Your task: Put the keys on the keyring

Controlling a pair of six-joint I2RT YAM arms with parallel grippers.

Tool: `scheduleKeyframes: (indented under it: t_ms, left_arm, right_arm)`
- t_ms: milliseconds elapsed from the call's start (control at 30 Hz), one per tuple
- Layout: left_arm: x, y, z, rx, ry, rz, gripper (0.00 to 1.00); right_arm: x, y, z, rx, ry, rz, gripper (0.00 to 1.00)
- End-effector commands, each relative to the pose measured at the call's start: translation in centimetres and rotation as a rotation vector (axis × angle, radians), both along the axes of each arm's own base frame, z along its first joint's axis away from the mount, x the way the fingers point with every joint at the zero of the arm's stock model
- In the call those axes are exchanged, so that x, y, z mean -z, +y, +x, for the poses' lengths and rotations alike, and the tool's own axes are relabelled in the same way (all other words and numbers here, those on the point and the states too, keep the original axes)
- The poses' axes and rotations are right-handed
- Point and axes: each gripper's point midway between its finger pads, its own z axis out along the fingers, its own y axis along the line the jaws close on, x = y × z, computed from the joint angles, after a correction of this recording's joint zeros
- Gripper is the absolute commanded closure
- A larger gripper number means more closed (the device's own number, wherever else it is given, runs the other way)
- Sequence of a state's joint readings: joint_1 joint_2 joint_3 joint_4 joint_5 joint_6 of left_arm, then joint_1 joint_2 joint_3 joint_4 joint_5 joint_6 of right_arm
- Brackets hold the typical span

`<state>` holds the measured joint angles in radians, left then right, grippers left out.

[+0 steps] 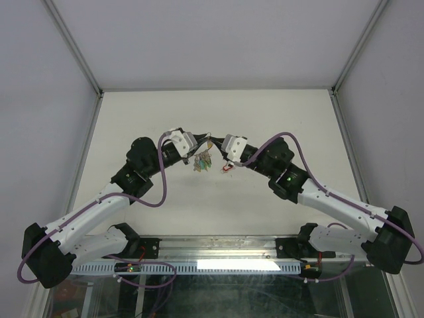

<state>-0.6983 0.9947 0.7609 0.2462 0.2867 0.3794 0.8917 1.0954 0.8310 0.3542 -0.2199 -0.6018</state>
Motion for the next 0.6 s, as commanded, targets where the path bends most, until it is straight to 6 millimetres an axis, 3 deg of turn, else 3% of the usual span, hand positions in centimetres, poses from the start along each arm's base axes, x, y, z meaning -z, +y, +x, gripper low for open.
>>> scheduleKeyframes:
  t_ms: [0,567]
  left_arm:
    - [-4.3,0.1,-0.3,0.01,-0.09,-0.068,1.0]
    - [-4.1,-0.1,-0.2,0.015,-0.081,-0.061,1.0]
  right_arm:
    - [-3.7,0.0,0.5,0.038,-0.063,0.07,1.0]
    - [-5.4,-1.5,2.1,0.162,-0.047,0.169,1.0]
